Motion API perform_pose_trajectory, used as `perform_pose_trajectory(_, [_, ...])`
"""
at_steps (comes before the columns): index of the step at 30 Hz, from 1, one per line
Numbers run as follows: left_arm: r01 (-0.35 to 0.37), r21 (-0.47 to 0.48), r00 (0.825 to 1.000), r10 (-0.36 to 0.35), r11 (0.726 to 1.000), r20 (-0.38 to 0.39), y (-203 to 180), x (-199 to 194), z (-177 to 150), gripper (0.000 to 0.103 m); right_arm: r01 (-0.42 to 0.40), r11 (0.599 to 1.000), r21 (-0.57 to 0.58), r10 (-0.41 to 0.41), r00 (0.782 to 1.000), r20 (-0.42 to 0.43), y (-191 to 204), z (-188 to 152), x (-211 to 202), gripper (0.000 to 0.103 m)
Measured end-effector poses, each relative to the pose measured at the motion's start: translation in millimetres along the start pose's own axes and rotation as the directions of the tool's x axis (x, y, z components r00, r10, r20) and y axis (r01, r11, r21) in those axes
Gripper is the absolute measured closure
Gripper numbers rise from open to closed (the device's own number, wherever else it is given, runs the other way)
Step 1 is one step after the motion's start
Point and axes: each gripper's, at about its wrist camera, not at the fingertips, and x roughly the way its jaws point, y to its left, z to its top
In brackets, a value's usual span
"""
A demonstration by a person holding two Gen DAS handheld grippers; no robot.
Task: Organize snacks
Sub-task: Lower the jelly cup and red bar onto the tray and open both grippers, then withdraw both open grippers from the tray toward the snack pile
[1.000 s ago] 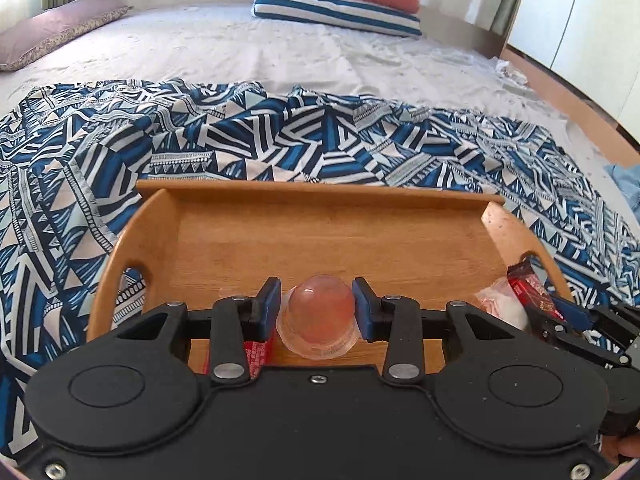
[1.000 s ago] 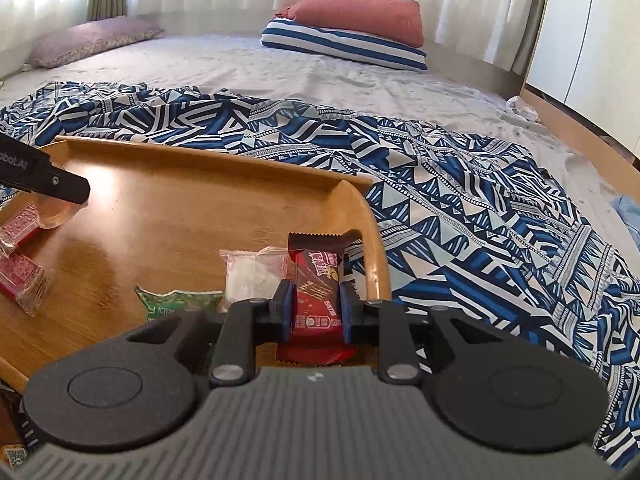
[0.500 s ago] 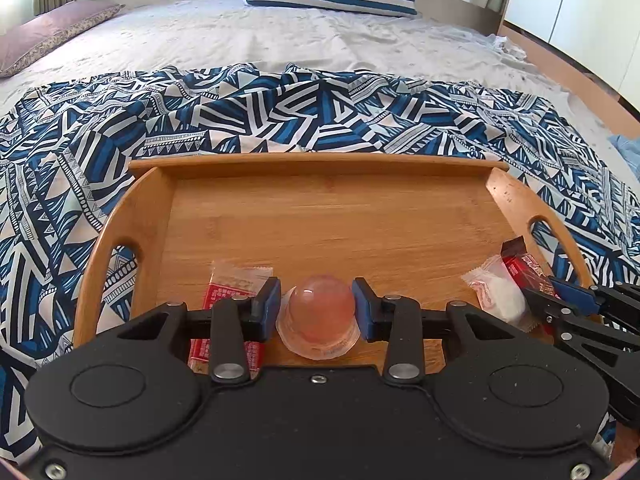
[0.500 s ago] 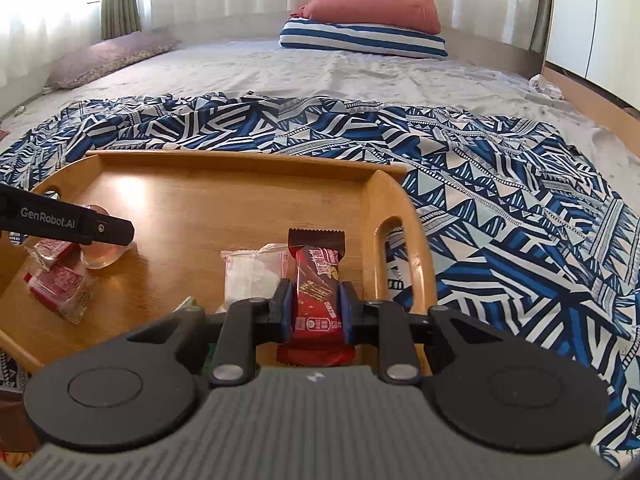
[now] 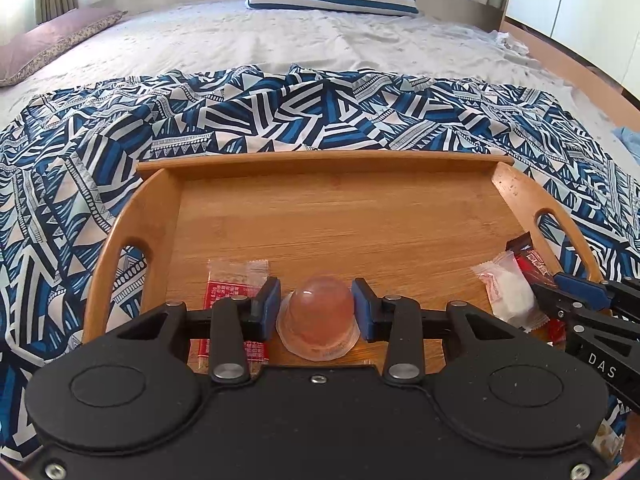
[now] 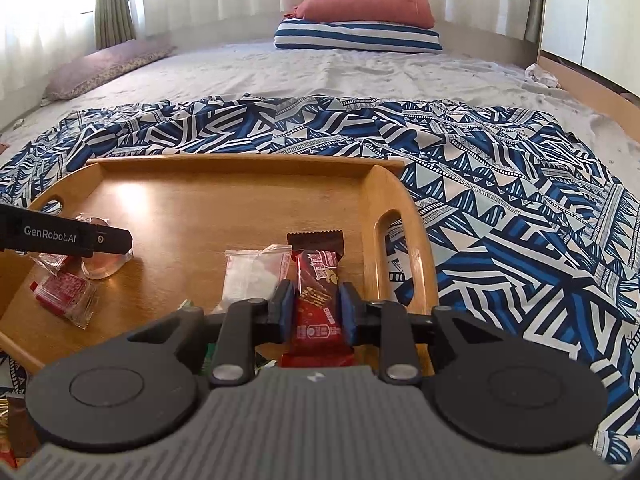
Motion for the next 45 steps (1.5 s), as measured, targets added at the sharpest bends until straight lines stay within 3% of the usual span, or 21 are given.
perform_pose_trajectory(2, [0.0,-0.005,1.0,0.0,1.0,0.003,0.5,-4.7,0.1,0.055,-0.001,1.0,-0.002,0.001,1.0,0.003,0.6,0.3,-2.7,0.056])
perform_pose_trajectory(11, [0.003,0.002,0.999,-0.003,1.0,0.051,-0.6,-37.2,-1.7,0.034,0.0,1.0,-0.028,0.001,1.0,0.027,3.8,3.3,-24.8,0.046])
perform_pose_trajectory(20, [-0.008,0.042,0.995,0.004,0.999,0.095,1.5,-81.5,-18.5,0.02,-0.017,0.999,-0.049,0.021,0.997,0.071,9.7,2.5,-59.4,0.032])
perform_pose_trajectory(24, [0.005,0.052,0.994,-0.01,0.999,0.111,4.2,-105.7,-32.6,0.018,-0.029,0.998,-0.064,0.034,0.995,0.089,15.4,-4.0,-76.8,0.023])
perform_pose_trajectory(28, [0.002,0.054,0.991,-0.009,0.999,0.134,6.1,-129.3,-52.5,0.007,-0.032,0.995,-0.093,0.042,0.994,0.105,22.8,-15.7,-93.4,0.016])
perform_pose_trajectory(45, [0.003,0.018,0.977,-0.006,1.0,0.215,16.1,-201.3,-138.6,0.002,-0.056,0.987,-0.149,0.081,0.983,0.167,42.0,-67.4,-158.8,0.0])
